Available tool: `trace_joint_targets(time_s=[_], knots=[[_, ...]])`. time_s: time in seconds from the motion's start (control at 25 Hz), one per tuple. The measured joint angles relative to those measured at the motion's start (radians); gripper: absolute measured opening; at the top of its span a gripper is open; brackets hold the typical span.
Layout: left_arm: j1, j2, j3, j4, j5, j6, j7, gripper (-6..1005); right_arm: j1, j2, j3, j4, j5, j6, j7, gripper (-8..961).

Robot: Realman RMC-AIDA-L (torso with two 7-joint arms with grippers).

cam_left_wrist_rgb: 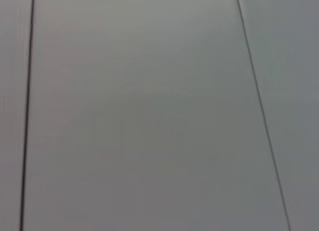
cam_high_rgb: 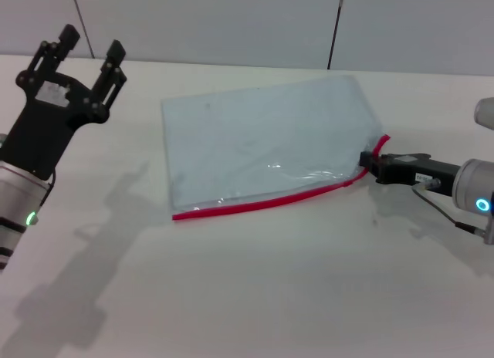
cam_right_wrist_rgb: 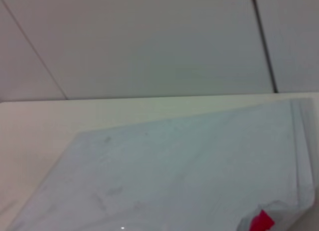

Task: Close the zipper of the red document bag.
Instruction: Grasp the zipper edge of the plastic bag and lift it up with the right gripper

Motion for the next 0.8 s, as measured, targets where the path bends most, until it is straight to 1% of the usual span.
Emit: trace_joint_targets(time_s=[0.24, 0.44, 0.56, 0.64, 0.8], knots=[[-0.019, 0.000, 0.016, 0.001, 0.082, -0.028, 0.004, 664, -0.003, 0.000, 0.046, 0.005, 0.032, -0.158, -0.060, 13], [-0.059, 0.001, 0.092, 0.001, 0.138, -0.100, 0.022, 664, -0.003, 0.000, 0.057, 0.012, 0.090, -0.263, -0.102, 14], [-0.087, 0.000, 0.149, -0.008, 0.158, -0.153, 0.058, 664, 0.015, 0.001, 0.060, 0.041, 0.110, -0.283, -0.126, 14], [-0.109, -0.001, 0.180, -0.039, 0.164, -0.194, 0.106, 663, 0.027, 0.002, 0.061, 0.058, 0.117, -0.283, -0.140, 14], [-0.136, -0.002, 0.190, -0.102, 0.164, -0.257, 0.222, 663, 0.047, 0.004, 0.067, 0.085, 0.121, -0.279, -0.160, 14]])
